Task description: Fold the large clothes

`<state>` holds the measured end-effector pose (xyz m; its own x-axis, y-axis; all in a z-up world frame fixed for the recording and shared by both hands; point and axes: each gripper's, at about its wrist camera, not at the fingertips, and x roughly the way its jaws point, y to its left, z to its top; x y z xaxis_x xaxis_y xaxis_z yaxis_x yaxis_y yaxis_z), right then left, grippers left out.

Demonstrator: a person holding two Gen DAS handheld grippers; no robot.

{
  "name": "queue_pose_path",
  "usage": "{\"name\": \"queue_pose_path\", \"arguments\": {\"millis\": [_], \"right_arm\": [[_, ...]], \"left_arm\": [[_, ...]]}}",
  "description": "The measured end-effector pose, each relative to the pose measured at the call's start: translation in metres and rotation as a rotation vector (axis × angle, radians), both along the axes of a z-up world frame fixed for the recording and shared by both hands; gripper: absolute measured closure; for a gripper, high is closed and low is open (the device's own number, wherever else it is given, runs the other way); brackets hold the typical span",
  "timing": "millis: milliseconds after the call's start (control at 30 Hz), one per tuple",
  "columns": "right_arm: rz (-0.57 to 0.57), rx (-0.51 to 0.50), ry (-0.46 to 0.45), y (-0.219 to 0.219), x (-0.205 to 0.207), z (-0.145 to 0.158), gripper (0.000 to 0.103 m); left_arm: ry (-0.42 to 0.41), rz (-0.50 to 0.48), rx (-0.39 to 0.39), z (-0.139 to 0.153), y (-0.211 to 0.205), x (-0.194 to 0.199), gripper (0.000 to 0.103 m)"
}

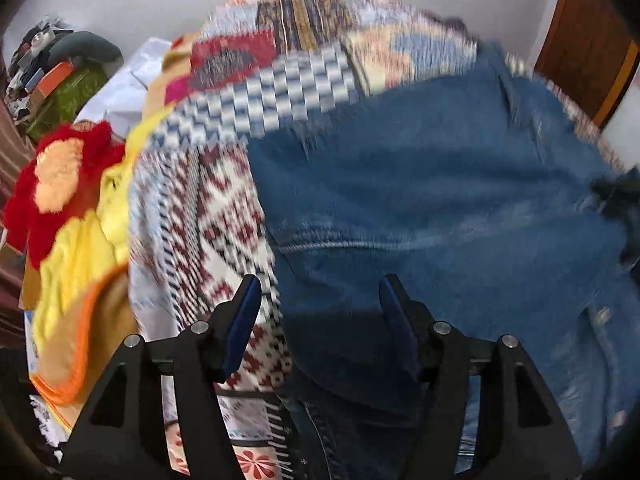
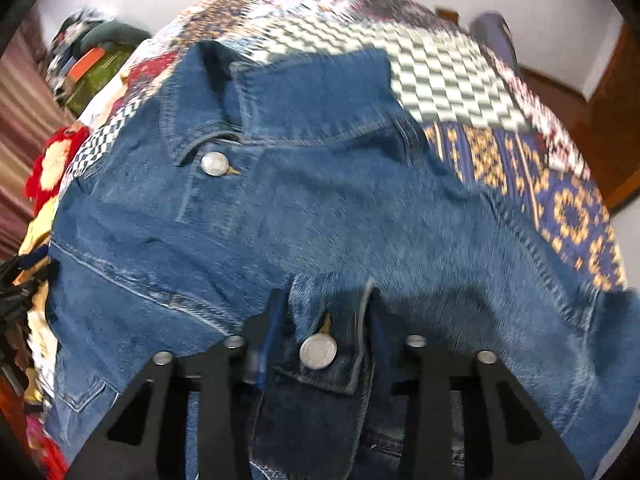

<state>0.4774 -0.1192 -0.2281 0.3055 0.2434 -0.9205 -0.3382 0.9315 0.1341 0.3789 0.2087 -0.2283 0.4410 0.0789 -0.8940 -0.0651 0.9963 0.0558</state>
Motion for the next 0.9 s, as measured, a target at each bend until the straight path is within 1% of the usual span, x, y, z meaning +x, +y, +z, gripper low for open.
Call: {"name": "queue_pose_path", "arguments": {"millis": [33,100,167,233,333,400,433,500,533,567,600,733,800,833,900], "right_arm": [[0.01,-0.02,-0.035,0.003,-0.003,0.007,0.07],[0.015,-0.025,-0.083,0.003,-0.005,0.019,0.071],[0.011,-0.023,-0.124,0.001,-0.007,0.032,0.071],[0.014,-0.028,-0.148,0.001,-0.004,0.038,0.071],[0.03,-0.097,-0.147,0.006,0.002,0.022,0.07],[0.047,-0.143,-0.113,0.008,0.003,0.005,0.069],[0.046,-0.157,-0.097,0.008,0.003,-0.002,0.065],[0.03,-0.184,-0.106,0.006,0.003,-0.007,0.051],[0.016,-0.214,-0.117,0.005,0.005,-0.006,0.033],[0.002,-0.242,-0.131,0.003,0.006,-0.004,0.023],[0.001,-0.235,-0.136,-0.001,0.007,-0.002,0.023],[-0.004,-0.177,-0.098,-0.017,0.007,0.006,0.023],[-0.04,-0.212,-0.137,-0.025,0.0,0.018,0.023],[-0.054,-0.211,-0.156,-0.03,-0.003,0.025,0.023],[-0.096,-0.166,-0.177,-0.047,-0.011,0.044,0.023]], "left_arm": [[0.015,0.007,-0.005,-0.008,-0.001,-0.001,0.041],[0.011,0.024,-0.015,-0.014,-0.003,-0.005,0.037],[-0.002,0.031,0.004,-0.014,-0.004,-0.007,0.032],[-0.007,0.027,0.02,-0.014,-0.005,-0.007,0.029],[-0.005,0.03,0.025,-0.019,-0.005,-0.006,0.025],[-0.004,0.037,0.017,-0.021,-0.004,-0.006,0.022],[-0.006,0.047,0.012,-0.023,-0.003,-0.007,0.021],[-0.012,0.066,-0.001,-0.025,0.001,-0.008,0.018],[-0.014,0.069,-0.009,-0.027,0.002,-0.009,0.018],[-0.015,0.069,-0.012,-0.027,0.004,-0.01,0.018],[-0.016,0.068,-0.013,-0.028,0.004,-0.01,0.018],[-0.02,0.074,-0.011,-0.027,0.005,-0.01,0.018],[-0.021,0.071,0.005,-0.025,0.004,-0.011,0.018],[-0.022,0.066,0.019,-0.023,0.002,-0.012,0.018],[-0.024,0.052,0.05,-0.019,-0.002,-0.014,0.018]]}}
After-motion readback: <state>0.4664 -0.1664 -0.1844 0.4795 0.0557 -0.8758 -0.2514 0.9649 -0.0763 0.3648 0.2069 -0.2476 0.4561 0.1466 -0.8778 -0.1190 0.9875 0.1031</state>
